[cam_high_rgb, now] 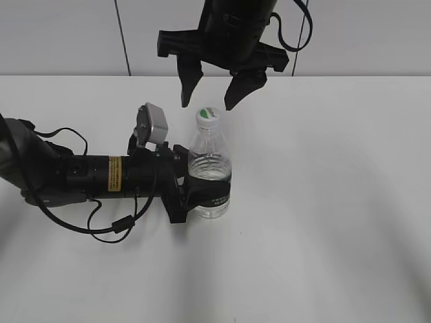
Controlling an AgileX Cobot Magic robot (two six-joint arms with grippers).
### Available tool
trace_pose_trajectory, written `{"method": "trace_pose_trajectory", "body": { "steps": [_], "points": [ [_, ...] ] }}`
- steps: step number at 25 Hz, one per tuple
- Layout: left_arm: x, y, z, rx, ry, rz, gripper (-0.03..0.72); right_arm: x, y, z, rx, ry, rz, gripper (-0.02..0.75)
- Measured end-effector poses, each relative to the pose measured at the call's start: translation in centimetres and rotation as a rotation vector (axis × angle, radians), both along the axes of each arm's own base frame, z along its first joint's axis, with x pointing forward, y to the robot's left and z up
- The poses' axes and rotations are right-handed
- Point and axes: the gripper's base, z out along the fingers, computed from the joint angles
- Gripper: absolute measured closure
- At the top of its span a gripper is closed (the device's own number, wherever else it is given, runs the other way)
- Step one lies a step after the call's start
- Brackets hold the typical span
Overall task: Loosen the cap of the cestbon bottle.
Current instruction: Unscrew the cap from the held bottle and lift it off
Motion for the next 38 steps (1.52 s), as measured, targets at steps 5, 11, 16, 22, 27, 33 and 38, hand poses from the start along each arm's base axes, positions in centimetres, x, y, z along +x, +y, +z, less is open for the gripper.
{"method": "trace_pose_trajectory", "body": {
  "steps": [5, 11, 16, 22, 27, 33, 38],
  "points": [
    [0.0, 0.0, 0.0, 0.000, 0.000, 0.000, 0.294, -0.1, 0.0, -0.3, -0.006, 0.011, 0.001, 0.234],
    [0.0, 0.0, 0.0, 0.001, 0.000, 0.000, 0.294, -0.3, -0.2, -1.0, -0.019, 0.031, 0.001, 0.236],
    [0.0, 0.0, 0.0, 0.000, 0.000, 0.001, 0.294, -0.3, -0.1, -1.0, -0.016, 0.036, 0.000, 0.249],
    [0.0, 0.0, 0.0, 0.000, 0.000, 0.001, 0.294, -0.4, 0.0, -1.0, -0.007, 0.042, 0.005, 0.349],
    [0.0, 0.0, 0.0, 0.000, 0.000, 0.001, 0.294, -0.4, 0.0, -1.0, -0.006, 0.042, 0.007, 0.425],
    [0.0, 0.0, 0.0, 0.000, 0.000, 0.001, 0.295, -0.4, 0.0, -1.0, -0.005, 0.043, 0.010, 0.429],
    [0.0, 0.0, 0.0, 0.000, 0.000, 0.001, 0.295, -0.4, 0.0, -1.0, -0.007, 0.037, 0.031, 0.429]
  ]
}}
